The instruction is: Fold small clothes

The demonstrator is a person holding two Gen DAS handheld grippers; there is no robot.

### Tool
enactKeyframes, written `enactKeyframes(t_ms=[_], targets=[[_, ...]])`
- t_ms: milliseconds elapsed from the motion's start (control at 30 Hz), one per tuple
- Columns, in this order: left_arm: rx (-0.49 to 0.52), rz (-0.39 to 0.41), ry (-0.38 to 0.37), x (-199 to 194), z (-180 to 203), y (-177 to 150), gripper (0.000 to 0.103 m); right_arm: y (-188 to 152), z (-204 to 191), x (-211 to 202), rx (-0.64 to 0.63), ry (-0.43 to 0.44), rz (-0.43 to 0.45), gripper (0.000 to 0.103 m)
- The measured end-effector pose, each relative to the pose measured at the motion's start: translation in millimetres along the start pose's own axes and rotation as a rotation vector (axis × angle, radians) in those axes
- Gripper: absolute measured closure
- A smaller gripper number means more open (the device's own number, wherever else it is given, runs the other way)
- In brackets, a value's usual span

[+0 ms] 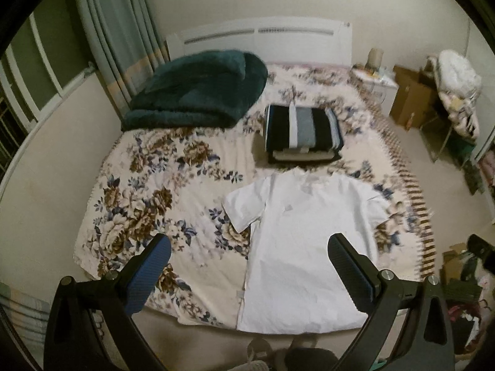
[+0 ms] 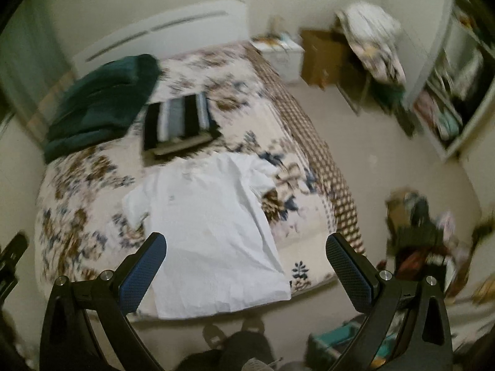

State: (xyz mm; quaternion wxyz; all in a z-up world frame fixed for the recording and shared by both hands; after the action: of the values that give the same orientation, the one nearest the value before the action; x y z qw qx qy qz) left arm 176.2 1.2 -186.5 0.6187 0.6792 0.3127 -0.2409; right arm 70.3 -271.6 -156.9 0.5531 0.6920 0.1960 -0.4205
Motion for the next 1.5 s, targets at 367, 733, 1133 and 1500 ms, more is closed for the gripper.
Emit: enactKeyframes(t_ms=[367,733,1133,1500], targets=[[-0.081,-0.248,0.163,239.8,44.4,-72.1,0.0,-12.8,120.2,360.1,0.505,0.101,-0.241,0.015],[-0.135,-0.369,0.186,416.6,104.8,-132.5,0.0,7.4,138.5,647.6,0.584,0.19,-0.39,0.04],[-0.075,-0.366,0.158,460.1,136.4,-136.2,0.0,95.9,166.7,659.1,0.46,0.086,-0.239,0.101],[-0.102,-0.434,0.149,449.9,119.0,-163.8,0.0,-26.6,176.0,613.7,0.91,0.295,-0.442,0.043]])
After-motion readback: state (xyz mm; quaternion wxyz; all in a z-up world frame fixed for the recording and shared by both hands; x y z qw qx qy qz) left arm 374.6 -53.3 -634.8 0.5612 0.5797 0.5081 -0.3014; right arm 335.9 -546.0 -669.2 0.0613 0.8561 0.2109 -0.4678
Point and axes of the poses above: each gripper's, at about its wrist camera, not at the fingertips, and x roughly the way its jaws point, z to its right, y to its top, the point moved 7 cm from there along x, roughly the way its jaws point, and after that the axes turned 10 degrees about z, right-handed, at the moved point
